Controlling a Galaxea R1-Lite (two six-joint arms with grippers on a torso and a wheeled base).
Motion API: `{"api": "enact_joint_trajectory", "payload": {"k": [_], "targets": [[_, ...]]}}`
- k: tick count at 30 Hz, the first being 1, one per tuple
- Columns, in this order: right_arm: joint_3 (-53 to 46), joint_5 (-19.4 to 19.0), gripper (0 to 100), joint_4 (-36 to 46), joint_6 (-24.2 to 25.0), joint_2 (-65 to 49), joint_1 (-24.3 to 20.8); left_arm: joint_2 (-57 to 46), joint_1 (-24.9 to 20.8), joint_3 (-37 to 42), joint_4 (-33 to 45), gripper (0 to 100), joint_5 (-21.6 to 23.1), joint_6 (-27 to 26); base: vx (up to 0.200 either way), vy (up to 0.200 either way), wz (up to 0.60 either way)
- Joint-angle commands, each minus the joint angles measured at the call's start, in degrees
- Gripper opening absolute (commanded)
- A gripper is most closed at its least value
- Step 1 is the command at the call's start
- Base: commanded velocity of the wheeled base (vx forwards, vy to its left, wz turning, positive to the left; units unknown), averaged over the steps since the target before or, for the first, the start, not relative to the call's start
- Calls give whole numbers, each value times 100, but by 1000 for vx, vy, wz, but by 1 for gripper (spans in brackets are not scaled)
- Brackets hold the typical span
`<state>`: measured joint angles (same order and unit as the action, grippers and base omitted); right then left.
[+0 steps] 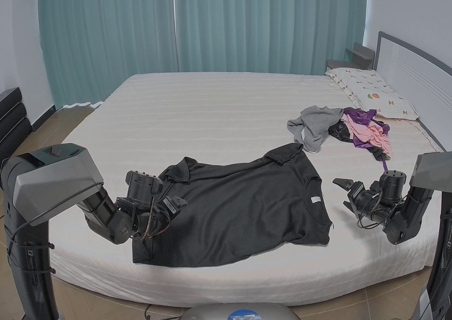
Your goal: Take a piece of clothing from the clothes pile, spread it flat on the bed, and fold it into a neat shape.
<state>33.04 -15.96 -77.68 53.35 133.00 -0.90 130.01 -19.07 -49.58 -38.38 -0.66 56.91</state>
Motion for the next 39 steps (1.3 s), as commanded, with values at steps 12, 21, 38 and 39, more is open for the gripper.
{"api": "enact_joint_trajectory", "payload": {"k": [12,21,38,39], "targets": [[10,5,100,-2,0,24,11,376,421,-254,524,100,-532,-830,0,0,0],[19,5,100,-2,0,24,11,7,1133,-245,797,100,-831,-1402,0,0,0],[10,5,100,-10,0,24,29,-635,1643,-25,1456,100,-629,-2052,0,0,0],[10,5,100,-10,0,24,29,-644,1608,36,1456,100,-585,-2078,0,0,0]]}}
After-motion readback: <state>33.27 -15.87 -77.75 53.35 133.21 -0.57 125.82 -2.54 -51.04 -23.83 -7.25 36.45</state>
